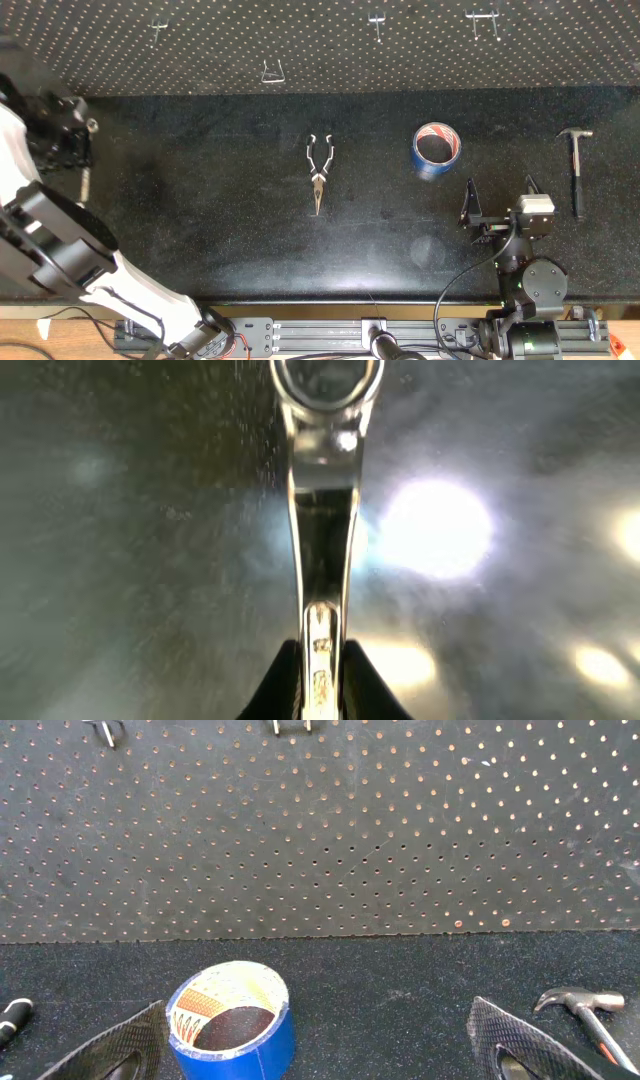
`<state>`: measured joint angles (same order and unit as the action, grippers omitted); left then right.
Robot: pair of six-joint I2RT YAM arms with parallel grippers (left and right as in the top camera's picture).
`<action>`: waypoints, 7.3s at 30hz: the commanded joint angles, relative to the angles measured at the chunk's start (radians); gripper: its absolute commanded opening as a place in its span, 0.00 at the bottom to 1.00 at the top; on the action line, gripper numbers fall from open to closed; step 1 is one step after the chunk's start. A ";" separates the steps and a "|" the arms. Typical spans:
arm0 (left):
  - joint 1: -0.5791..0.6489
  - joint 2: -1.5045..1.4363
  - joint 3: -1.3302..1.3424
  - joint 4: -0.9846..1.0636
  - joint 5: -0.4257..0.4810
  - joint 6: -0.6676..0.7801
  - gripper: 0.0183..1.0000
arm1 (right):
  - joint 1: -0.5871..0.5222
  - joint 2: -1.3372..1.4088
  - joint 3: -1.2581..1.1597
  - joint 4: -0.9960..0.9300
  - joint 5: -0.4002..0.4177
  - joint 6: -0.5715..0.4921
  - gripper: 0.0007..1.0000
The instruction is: Place Tools Onto Pegboard
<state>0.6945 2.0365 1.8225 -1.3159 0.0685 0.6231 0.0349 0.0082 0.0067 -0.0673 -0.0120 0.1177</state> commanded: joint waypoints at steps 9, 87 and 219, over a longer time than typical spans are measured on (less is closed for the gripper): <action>0.032 -0.751 -0.035 -0.263 0.051 0.060 0.01 | 0.003 -0.005 -0.003 -0.006 0.012 -0.010 0.98; -0.544 -0.792 -0.871 1.058 -0.114 -0.522 0.01 | 0.003 -0.005 -0.003 -0.006 0.012 -0.010 0.98; -1.172 -0.123 -0.357 0.356 -0.197 -1.225 1.00 | 0.003 -0.005 -0.003 -0.006 0.012 -0.010 0.98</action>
<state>-0.4786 1.8927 1.4357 -0.9749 -0.0814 -0.5789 0.0349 0.0082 0.0067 -0.0677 -0.0116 0.1177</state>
